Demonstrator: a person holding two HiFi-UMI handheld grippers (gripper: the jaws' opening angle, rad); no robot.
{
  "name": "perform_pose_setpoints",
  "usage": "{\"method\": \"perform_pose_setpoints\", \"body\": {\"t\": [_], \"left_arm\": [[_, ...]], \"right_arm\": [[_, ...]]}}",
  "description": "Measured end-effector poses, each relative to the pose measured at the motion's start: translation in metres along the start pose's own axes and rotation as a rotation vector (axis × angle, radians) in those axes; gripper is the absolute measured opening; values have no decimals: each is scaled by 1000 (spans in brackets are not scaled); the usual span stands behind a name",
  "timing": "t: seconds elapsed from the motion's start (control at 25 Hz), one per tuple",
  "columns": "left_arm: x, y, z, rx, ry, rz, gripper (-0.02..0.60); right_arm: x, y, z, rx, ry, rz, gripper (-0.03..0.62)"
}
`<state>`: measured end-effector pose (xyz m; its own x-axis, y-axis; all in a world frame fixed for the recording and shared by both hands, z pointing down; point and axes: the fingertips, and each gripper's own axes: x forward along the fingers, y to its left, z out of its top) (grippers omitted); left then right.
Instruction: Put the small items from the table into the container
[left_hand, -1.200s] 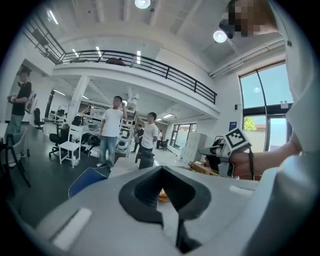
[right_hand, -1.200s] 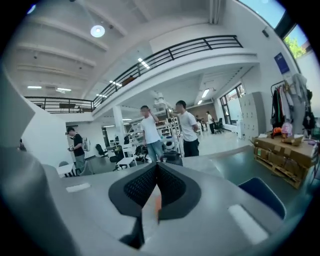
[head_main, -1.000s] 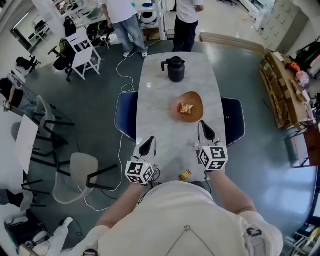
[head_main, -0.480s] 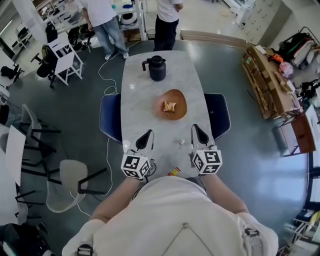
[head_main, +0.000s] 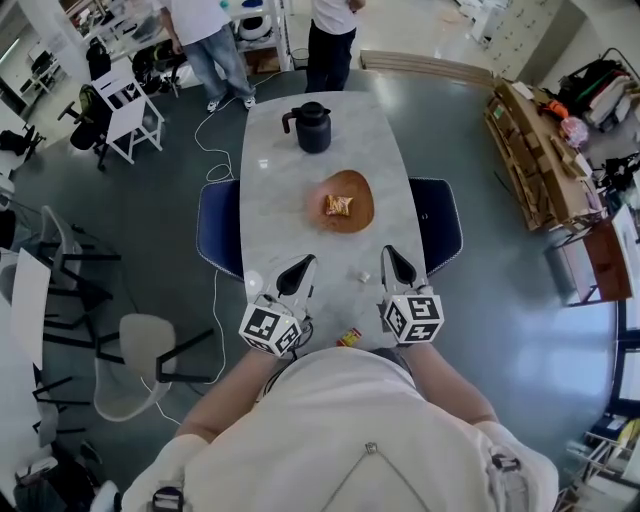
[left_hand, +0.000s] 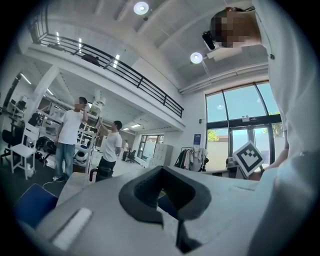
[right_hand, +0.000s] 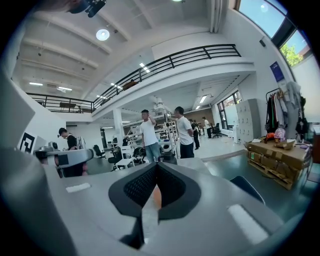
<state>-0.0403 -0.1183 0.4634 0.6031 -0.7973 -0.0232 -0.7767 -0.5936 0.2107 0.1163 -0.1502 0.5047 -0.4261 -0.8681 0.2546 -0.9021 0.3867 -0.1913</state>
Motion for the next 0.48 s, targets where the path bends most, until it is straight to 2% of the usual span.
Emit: {"method": "perform_pose_setpoints", "body": {"t": [0.32, 0.48], "left_arm": [[-3, 8, -10, 15, 42, 49, 5], [-4, 12, -14, 16, 61, 78, 5]], "right_arm": [[3, -6, -13, -9, 32, -5, 28], [5, -8, -17, -52, 27, 14, 28]]}}
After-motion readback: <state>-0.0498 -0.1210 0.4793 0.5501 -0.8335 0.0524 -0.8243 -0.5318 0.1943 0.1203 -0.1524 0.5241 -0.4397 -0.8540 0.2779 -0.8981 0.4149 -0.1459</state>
